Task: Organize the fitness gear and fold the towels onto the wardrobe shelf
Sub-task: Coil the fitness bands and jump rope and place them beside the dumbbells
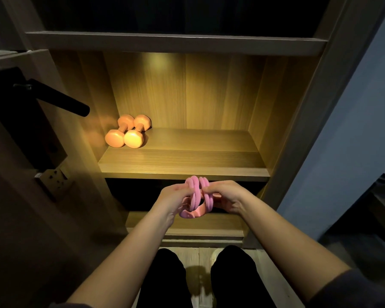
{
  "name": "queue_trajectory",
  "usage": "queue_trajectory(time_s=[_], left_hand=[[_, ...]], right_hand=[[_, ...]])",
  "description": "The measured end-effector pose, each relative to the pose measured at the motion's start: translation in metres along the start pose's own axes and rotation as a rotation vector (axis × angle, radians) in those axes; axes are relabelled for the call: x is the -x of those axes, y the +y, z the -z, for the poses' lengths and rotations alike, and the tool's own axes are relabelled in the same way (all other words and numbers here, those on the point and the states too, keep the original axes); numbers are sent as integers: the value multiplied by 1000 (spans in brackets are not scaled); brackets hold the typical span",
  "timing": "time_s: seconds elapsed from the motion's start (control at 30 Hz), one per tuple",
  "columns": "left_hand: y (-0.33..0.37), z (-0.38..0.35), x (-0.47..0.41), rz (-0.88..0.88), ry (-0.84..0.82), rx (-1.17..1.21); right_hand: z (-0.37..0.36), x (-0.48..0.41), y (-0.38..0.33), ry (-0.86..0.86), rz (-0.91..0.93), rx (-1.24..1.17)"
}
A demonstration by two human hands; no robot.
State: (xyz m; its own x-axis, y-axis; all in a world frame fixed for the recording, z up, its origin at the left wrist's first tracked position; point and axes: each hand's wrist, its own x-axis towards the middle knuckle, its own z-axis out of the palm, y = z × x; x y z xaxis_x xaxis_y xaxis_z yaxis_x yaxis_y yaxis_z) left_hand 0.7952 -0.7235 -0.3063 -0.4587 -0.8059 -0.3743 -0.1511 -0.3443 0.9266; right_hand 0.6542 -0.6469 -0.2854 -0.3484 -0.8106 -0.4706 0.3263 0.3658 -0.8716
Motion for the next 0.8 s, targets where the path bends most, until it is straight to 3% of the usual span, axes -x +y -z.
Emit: queue_trajectory(time_s=[0.8], left_hand=[[-7,-7,5,-40,75,-52]], right_hand=[[-6,-2,16,5,76,-47]])
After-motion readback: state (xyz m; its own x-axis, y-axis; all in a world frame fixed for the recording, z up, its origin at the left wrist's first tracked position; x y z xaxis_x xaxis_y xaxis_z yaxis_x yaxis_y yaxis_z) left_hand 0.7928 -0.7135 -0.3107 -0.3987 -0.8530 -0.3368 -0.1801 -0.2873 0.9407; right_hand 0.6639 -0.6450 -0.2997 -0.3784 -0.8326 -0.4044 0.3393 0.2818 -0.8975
